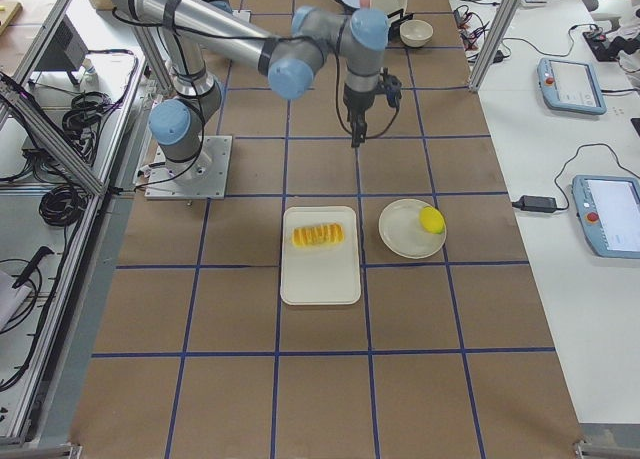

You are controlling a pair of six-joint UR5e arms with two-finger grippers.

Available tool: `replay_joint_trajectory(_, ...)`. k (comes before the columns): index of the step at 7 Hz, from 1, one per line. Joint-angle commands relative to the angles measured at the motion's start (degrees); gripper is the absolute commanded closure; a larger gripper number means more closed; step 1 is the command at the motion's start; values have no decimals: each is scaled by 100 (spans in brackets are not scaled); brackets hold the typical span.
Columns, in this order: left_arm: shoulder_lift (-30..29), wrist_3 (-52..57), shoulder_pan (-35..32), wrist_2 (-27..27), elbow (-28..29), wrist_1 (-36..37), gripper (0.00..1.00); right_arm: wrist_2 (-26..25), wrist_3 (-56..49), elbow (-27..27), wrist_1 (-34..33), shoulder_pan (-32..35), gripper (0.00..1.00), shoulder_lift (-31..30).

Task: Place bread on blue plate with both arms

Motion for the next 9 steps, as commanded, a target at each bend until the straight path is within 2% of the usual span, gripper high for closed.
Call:
replay_joint_trajectory(1, -114, 2186, 1263, -53, 17, 11, 0, 92, -900, 12, -486, -1212, 4, 950)
replay_joint_trajectory(3, -561, 3048, 2049, -307, 174, 72, 0, 49, -909, 63, -575, -1496, 5, 1671)
replay_joint_trajectory(6, -1728, 3121, 2070, -675, 709, 378, 0, 22, -900, 442, -584, -1497, 7, 1683)
replay_joint_trajectory(8, -2677, 3121, 2000, -1106, 1595, 424, 0, -13, -909, 538, -575, -1497, 8, 1718)
replay_joint_trajectory(9, -3178, 3121, 1973, -1099, 2043, 398, 0, -178, -909, 548, -575, -1497, 21, 1718)
